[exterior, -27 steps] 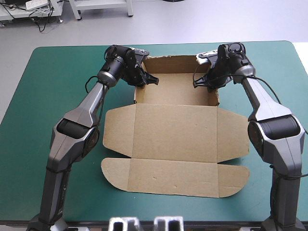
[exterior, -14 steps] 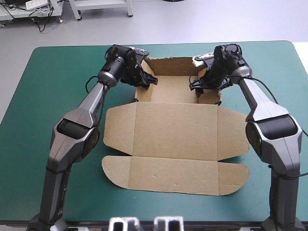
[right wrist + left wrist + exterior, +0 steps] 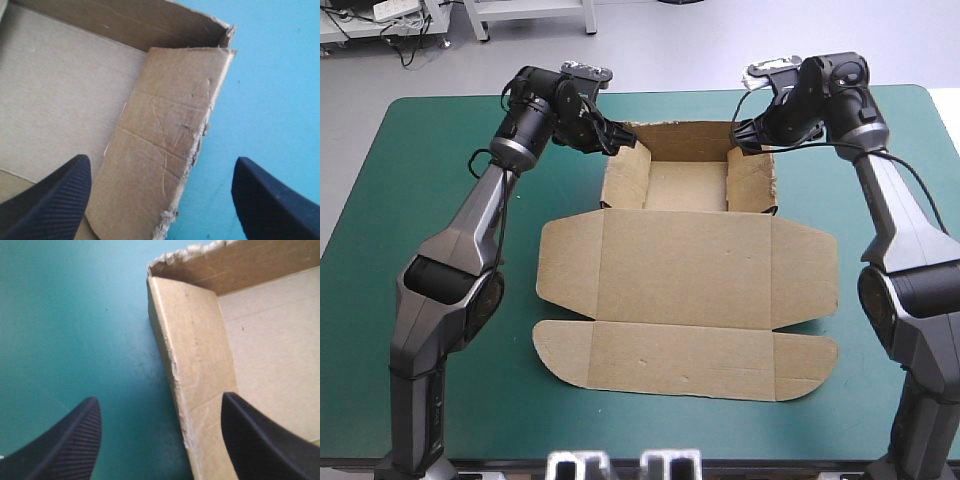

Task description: Fold the box

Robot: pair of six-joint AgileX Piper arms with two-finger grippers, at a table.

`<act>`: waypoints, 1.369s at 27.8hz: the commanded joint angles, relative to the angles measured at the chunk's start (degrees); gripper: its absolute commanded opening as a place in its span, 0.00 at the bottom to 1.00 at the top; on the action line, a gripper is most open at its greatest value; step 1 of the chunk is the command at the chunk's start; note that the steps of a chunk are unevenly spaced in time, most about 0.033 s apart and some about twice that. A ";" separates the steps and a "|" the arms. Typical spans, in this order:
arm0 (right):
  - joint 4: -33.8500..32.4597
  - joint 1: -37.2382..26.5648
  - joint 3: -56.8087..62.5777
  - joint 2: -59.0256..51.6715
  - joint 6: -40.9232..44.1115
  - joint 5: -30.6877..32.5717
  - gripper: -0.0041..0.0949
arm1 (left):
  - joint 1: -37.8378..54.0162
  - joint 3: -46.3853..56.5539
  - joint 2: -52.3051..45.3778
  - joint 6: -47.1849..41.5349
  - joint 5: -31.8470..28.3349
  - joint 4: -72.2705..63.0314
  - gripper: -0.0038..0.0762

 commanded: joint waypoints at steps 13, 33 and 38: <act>10.42 -0.51 7.74 -25.02 -18.47 0.93 0.17 | -0.21 14.48 -27.31 17.08 2.59 -8.20 0.04; 14.11 -0.51 52.03 -37.73 -24.02 -21.39 0.02 | 0.00 69.46 -54.39 16.43 -18.92 -7.27 0.03; 12.07 -0.51 52.62 -37.73 -24.02 -27.93 0.02 | 0.00 73.93 -59.99 13.04 -20.57 -5.52 0.03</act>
